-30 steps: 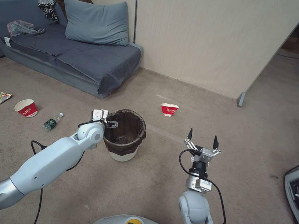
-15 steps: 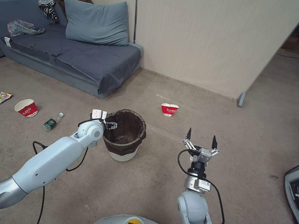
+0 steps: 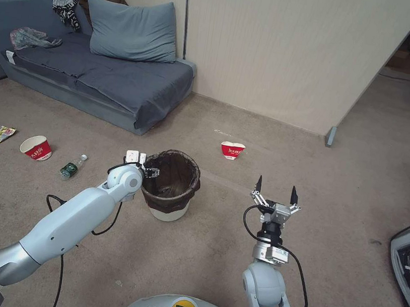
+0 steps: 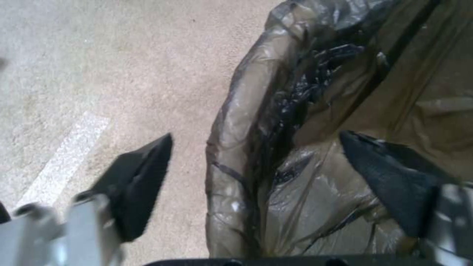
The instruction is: Pick up the trash bin, then pick up the garbage from the floor and place it into the trash bin.
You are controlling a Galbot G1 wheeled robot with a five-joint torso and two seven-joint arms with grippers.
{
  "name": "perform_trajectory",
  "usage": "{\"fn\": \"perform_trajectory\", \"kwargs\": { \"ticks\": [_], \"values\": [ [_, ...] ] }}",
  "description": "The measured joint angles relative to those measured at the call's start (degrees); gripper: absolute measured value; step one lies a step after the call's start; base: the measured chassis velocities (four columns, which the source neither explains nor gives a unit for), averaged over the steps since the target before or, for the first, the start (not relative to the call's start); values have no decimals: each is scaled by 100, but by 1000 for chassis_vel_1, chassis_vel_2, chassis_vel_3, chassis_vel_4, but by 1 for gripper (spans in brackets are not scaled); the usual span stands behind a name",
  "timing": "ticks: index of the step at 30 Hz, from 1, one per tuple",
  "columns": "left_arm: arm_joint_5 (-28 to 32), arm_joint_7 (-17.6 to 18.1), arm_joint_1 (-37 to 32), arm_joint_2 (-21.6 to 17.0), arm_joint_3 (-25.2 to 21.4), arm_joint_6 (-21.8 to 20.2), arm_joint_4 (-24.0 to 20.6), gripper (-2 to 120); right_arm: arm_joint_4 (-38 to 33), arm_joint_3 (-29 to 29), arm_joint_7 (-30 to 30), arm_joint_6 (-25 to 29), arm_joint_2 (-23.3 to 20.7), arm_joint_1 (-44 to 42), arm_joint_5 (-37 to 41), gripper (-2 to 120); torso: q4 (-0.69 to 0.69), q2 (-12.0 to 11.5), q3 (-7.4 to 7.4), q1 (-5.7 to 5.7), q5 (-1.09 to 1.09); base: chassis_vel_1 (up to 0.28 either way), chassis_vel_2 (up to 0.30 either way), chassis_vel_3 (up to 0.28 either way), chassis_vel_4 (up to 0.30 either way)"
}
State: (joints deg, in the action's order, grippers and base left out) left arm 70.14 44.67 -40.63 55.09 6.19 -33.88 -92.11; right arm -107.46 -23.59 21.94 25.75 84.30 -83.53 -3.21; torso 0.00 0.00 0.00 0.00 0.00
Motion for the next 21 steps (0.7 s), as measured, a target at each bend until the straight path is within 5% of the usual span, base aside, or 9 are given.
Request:
{"fn": "perform_trajectory", "kwargs": {
  "ticks": [21],
  "values": [
    [386,404,-24,126,-196,-86,198,15,-30,65,30,-14,16,-2,-9,100,0,1,-1,0,3,0,0,0,0]
  ]
}}
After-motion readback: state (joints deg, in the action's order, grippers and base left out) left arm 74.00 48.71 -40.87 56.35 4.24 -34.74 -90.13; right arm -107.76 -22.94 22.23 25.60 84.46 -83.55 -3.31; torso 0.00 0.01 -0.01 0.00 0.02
